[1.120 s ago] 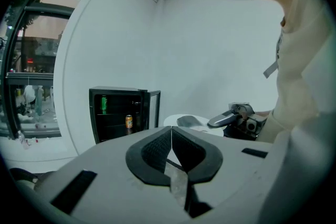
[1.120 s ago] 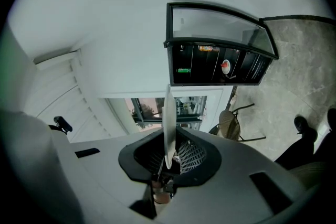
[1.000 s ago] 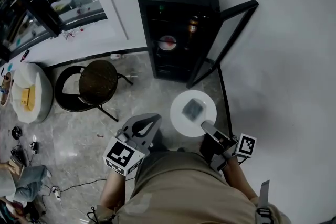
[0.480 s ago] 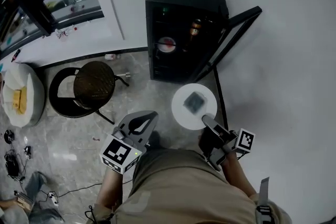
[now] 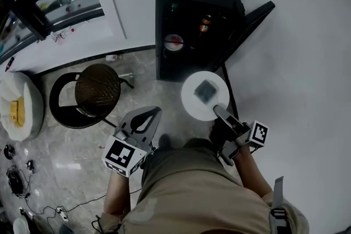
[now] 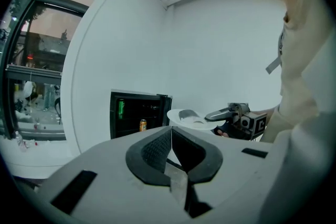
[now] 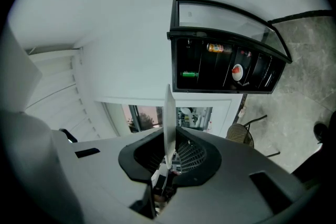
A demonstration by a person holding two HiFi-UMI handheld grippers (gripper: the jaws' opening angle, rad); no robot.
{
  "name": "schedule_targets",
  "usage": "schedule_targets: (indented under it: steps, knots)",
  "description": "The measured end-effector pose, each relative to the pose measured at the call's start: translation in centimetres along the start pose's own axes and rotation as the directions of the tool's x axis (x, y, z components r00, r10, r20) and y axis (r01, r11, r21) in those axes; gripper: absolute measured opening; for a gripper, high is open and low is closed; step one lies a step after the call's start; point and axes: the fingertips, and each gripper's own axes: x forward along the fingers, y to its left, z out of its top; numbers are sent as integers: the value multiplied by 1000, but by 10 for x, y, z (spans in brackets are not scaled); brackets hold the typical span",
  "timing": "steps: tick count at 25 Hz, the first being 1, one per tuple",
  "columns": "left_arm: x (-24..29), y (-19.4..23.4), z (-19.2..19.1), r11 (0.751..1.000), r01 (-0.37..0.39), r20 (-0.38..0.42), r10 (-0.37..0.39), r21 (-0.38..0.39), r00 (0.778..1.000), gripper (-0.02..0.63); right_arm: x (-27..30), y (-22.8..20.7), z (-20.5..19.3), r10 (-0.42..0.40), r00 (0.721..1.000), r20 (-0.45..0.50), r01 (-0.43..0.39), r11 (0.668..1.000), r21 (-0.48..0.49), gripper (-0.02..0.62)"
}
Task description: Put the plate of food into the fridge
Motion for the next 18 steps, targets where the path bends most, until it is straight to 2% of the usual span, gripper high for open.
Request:
schedule_targets:
  steps: [10,14,18]
  knots:
    - [16,26,-5,996,-41,3,41,-76,999,12,20,-5,30,-18,1000,20,18,1000,5,44]
    - [38,39,5,996,-79,-1,79,-52,997,12,35,-9,53,-15,1000,13,14,1000,7,44]
    - [52,41,11,997,-76,-18,75,-34,997,12,47,-14,67,-28,1000,-2,28,1000,5,44]
